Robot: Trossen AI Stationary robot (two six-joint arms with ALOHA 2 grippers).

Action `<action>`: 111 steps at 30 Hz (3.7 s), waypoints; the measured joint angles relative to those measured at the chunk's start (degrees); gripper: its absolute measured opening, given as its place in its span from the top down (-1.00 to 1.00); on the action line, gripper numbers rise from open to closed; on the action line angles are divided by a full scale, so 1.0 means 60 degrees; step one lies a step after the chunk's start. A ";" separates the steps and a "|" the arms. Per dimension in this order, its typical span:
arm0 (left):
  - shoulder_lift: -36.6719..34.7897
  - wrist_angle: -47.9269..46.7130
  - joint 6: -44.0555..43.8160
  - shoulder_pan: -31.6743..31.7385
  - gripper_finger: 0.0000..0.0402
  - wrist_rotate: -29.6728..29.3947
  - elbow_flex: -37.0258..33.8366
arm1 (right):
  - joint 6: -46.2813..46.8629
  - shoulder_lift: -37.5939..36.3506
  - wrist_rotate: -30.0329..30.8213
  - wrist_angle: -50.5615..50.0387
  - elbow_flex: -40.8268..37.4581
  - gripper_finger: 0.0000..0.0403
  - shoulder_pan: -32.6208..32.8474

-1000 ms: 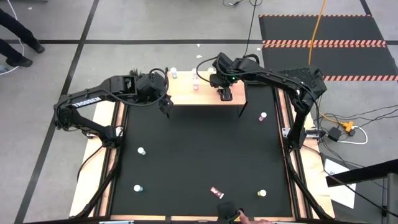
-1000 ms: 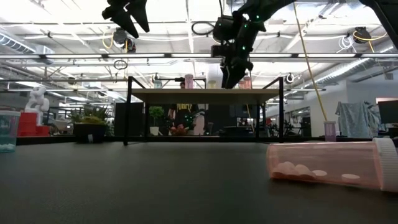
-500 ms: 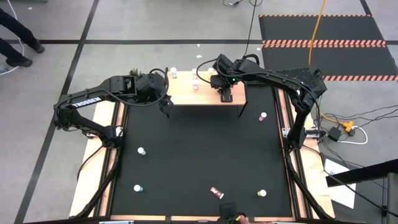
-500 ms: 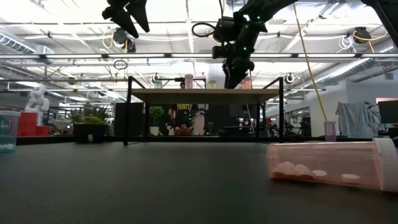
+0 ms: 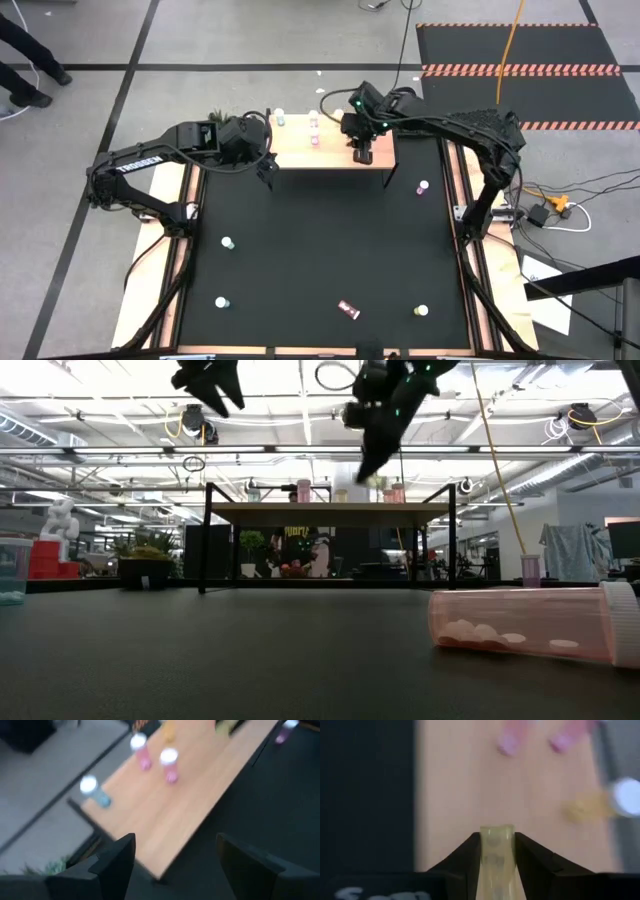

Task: Pick and place medicine bottles onto shelf by color
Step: Adjust the yellow pill bottle on the shelf

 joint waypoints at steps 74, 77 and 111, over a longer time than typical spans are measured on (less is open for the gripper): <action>0.1341 0.5234 0.6397 -0.1468 0.44 0.4379 0.0000 | 0.7382 -0.0386 -0.9024 0.4004 0.0015 0.24 0.1382; 0.1341 0.5234 0.6292 -0.1472 0.44 0.4316 0.0000 | 0.7452 -0.0386 -0.9022 0.4219 0.0015 0.12 0.1344; 0.1277 1.2896 0.0180 0.1161 0.44 0.7625 -0.0118 | 0.4298 -0.5805 -0.1917 1.4093 -0.5147 -0.08 0.1113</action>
